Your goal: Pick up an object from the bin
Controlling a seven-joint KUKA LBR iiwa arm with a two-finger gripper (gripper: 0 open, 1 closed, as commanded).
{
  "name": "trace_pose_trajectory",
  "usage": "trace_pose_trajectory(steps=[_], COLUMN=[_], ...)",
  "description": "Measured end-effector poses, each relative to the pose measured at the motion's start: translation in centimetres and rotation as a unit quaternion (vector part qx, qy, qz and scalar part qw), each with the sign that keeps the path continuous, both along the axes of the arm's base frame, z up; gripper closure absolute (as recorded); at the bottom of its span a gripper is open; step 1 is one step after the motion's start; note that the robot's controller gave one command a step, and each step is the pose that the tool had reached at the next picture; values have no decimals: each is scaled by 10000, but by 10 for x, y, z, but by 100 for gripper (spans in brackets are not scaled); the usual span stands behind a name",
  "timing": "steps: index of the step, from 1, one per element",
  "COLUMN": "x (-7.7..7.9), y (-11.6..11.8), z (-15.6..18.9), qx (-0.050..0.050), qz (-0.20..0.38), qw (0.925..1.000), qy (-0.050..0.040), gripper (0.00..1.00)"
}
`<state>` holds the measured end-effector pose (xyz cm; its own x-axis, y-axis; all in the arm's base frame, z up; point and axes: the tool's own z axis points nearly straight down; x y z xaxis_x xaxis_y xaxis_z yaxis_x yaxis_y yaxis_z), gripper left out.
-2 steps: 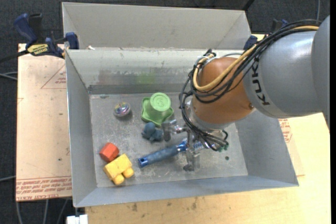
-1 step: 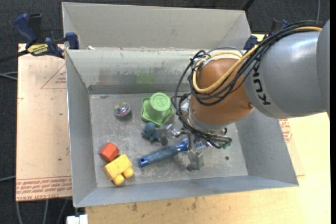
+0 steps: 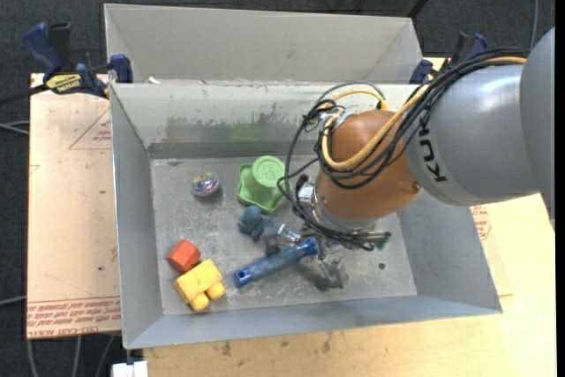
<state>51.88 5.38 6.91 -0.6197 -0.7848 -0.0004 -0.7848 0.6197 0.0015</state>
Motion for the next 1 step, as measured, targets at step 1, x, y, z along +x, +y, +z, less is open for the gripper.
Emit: trace_pose_trajectory(steps=[1], x=[0], y=[1], z=[0], qx=[3], qz=[-18], qw=[10000], qy=[-3], gripper=[0])
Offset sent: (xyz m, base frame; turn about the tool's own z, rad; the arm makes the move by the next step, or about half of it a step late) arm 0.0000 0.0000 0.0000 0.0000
